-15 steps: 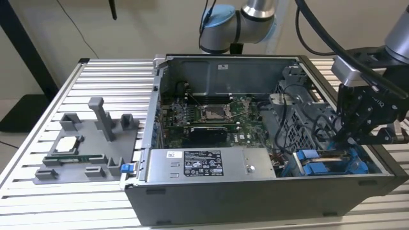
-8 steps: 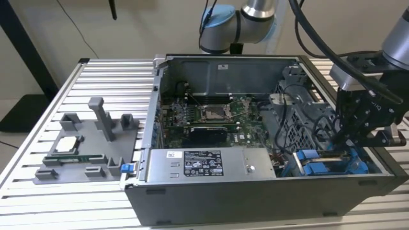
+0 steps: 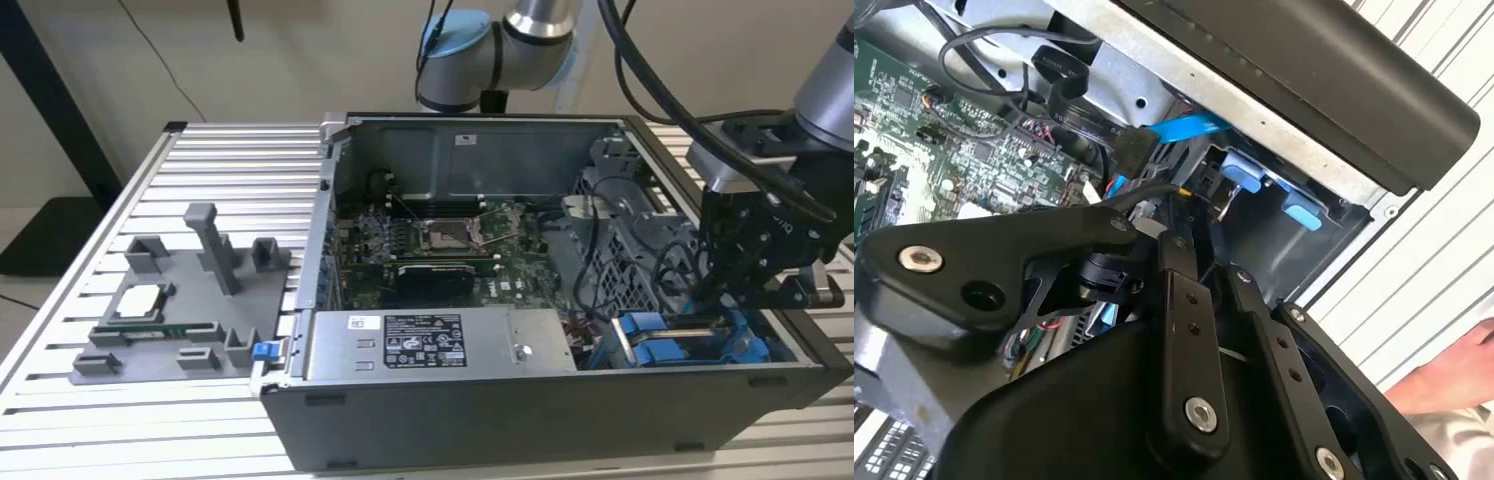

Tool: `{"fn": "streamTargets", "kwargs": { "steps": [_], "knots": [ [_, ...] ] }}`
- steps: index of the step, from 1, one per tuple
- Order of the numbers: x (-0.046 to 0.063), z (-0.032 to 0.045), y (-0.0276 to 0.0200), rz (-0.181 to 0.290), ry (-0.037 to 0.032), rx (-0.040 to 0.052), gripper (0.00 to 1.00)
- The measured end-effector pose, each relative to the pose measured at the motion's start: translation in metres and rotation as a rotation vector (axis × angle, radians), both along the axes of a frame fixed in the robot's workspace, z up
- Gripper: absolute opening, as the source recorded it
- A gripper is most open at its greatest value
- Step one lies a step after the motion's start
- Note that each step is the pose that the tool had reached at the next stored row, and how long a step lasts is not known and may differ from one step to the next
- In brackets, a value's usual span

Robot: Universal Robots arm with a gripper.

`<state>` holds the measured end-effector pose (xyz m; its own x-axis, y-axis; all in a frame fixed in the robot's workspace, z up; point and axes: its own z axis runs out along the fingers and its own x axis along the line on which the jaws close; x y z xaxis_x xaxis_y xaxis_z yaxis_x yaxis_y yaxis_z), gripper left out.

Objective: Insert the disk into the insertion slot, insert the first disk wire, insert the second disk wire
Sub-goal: 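Insert the first disk wire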

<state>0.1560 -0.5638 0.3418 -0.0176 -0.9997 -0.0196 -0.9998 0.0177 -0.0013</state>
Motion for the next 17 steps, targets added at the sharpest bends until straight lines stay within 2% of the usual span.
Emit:
{"fn": "streamTargets", "kwargs": {
  "steps": [10, 14, 17],
  "knots": [
    [0.0000, -0.0035, 0.0000, -0.002, -0.0001, 0.0000, 0.00],
    [0.0001, -0.0090, 0.0000, -0.003, 0.0000, -0.0015, 0.00],
    [0.0001, -0.0102, 0.0000, -0.003, 0.0000, 0.0005, 0.00]
  ]
}}
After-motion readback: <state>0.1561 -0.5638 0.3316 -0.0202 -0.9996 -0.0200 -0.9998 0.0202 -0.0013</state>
